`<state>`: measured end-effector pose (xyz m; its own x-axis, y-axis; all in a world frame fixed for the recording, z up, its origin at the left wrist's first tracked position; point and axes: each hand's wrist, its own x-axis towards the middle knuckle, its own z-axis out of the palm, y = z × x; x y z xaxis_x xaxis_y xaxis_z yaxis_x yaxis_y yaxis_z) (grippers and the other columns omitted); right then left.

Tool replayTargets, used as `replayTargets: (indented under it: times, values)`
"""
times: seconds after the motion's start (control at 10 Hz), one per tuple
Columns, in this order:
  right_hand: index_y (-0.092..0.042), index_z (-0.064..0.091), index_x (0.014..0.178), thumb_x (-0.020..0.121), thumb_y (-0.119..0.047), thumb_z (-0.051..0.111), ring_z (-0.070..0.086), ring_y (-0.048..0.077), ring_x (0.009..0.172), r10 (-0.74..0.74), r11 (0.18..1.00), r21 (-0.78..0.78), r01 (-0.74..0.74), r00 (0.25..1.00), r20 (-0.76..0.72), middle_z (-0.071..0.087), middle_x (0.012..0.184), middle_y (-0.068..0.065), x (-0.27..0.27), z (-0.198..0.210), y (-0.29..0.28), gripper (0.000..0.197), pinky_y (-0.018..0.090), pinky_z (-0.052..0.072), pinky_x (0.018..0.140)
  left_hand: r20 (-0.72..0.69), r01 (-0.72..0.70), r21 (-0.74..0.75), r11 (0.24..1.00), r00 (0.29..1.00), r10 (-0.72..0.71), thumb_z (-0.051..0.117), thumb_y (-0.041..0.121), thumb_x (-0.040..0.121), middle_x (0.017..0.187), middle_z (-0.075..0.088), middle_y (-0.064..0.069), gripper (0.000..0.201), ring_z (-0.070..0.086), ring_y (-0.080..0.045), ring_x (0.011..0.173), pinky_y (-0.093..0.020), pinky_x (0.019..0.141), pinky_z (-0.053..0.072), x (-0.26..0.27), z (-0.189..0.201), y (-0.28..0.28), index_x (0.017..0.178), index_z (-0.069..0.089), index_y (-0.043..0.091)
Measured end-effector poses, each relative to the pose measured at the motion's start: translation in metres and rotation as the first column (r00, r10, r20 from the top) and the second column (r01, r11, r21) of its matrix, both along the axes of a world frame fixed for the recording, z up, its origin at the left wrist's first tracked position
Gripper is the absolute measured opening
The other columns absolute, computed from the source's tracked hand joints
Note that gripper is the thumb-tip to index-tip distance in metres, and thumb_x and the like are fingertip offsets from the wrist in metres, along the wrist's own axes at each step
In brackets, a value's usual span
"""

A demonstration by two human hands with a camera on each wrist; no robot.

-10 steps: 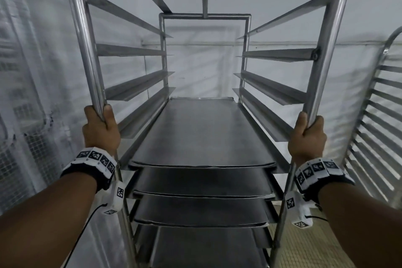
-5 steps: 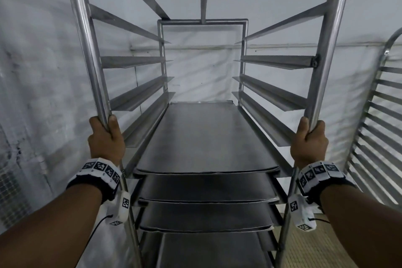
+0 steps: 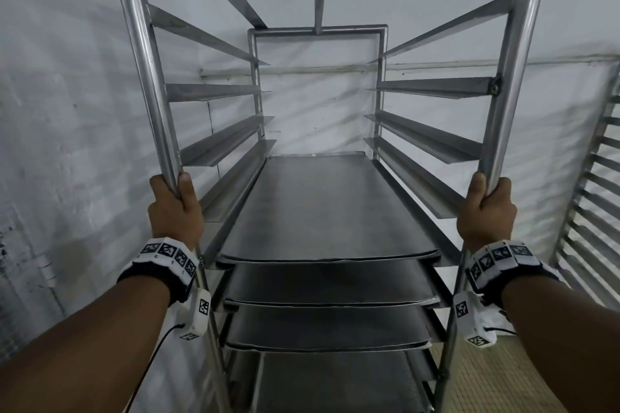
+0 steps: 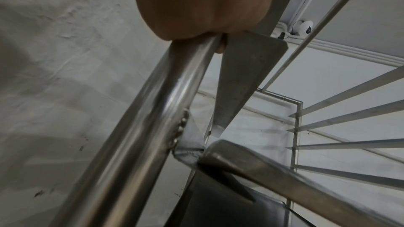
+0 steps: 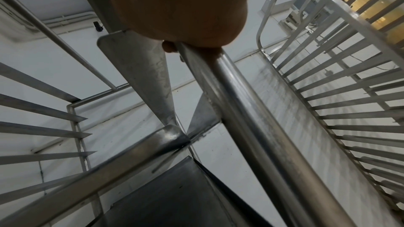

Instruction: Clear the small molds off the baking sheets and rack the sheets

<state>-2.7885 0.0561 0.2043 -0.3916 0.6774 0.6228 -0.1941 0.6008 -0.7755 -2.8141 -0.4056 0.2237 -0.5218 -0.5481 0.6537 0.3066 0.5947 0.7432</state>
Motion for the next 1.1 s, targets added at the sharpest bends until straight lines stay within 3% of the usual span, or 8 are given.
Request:
replayTargets:
  times: [0.1,0.3,0.5,0.7,0.8,0.9,1.0,1.1]
  values:
    - [-0.007,0.041,0.096,0.103,-0.05,0.039,0.053,0.045,0.068,0.002,1.0,-0.004,-0.002,1.0,-0.004,0.052,0.07,0.017,-0.01,0.0,0.001,0.043,0.042,0.038,0.06,-0.005,0.002,-0.002,1.0,1.0,-0.002,0.034,0.055,0.103,0.066,0.05,-0.006,0.052,0.05,-0.031,0.057,-0.037,0.057,0.038,-0.013,-0.001,-0.003,0.115,0.042,0.005]
    - [-0.006,0.041,0.097,0.103,-0.051,0.038,0.053,0.046,0.068,-0.006,1.0,-0.002,0.006,1.0,-0.002,0.053,0.07,0.019,-0.025,-0.001,0.0,0.046,0.048,0.043,0.061,-0.011,-0.003,-0.01,1.0,1.0,0.003,0.033,0.055,0.103,0.065,0.047,-0.005,0.052,0.046,-0.022,0.054,-0.027,0.048,0.027,-0.026,-0.003,-0.003,0.116,0.041,0.005]
    - [-0.006,0.042,0.1,0.103,-0.051,0.038,0.054,0.045,0.07,0.003,1.0,-0.004,-0.003,1.0,0.019,0.055,0.073,0.021,-0.021,0.0,-0.001,0.046,0.042,0.038,0.061,0.022,0.02,-0.012,1.0,1.0,-0.02,0.032,0.057,0.103,0.067,0.047,-0.005,0.053,0.048,-0.023,0.055,-0.026,0.048,0.028,-0.024,-0.002,-0.002,0.118,0.04,0.006]
    - [-0.012,0.038,0.104,0.1,-0.064,0.03,0.059,0.047,0.083,0.016,0.997,0.067,-0.038,0.956,0.292,0.058,0.083,0.023,-0.002,0.009,-0.001,0.053,0.047,0.045,0.072,0.288,0.09,-0.069,0.994,0.955,-0.067,0.031,0.062,0.101,0.085,0.059,-0.016,0.051,0.057,-0.036,0.072,-0.042,0.067,0.044,-0.014,0.008,-0.018,0.118,0.034,0.014]
    - [-0.014,0.041,0.107,0.097,-0.071,0.021,0.061,0.044,0.089,-0.035,0.983,0.171,-0.059,0.866,0.499,0.061,0.092,0.022,0.016,0.025,0.005,0.061,0.045,0.043,0.075,0.469,0.103,-0.119,0.987,0.882,-0.036,0.035,0.063,0.1,0.11,0.061,-0.024,0.055,0.061,-0.043,0.094,-0.046,0.081,0.049,-0.006,0.023,-0.023,0.125,0.035,0.014]
    - [-0.013,0.055,0.112,0.095,-0.072,0.023,0.062,0.039,0.097,-0.163,0.947,0.316,-0.06,0.757,0.633,0.066,0.104,0.019,0.034,0.046,0.012,0.069,0.041,0.04,0.077,0.582,0.098,-0.341,0.935,0.803,0.128,0.047,0.055,0.097,0.12,0.064,-0.021,0.056,0.063,-0.041,0.102,-0.038,0.081,0.049,0.01,0.045,-0.025,0.129,0.05,0.01]
    - [-0.016,0.065,0.103,0.094,-0.066,0.035,0.063,0.035,0.087,-0.231,0.9,0.431,-0.069,0.761,0.606,0.065,0.09,0.012,0.053,0.066,0.009,0.059,0.038,0.048,0.077,0.529,0.072,-0.486,0.871,0.818,0.228,0.047,0.059,0.093,0.103,0.07,-0.014,0.056,0.067,-0.035,0.088,-0.037,0.076,0.056,0.027,0.065,-0.028,0.11,0.068,0.01]
    - [-0.018,0.064,0.097,0.095,-0.062,0.043,0.065,0.035,0.09,-0.135,0.862,0.469,-0.192,0.804,0.579,0.071,0.095,0.012,0.062,0.081,-0.013,0.048,0.038,0.051,0.079,0.427,0.139,-0.549,0.824,0.895,0.133,0.05,0.06,0.093,0.104,0.071,-0.012,0.05,0.066,-0.033,0.089,-0.037,0.077,0.055,0.042,0.082,-0.013,0.103,0.065,0.013]
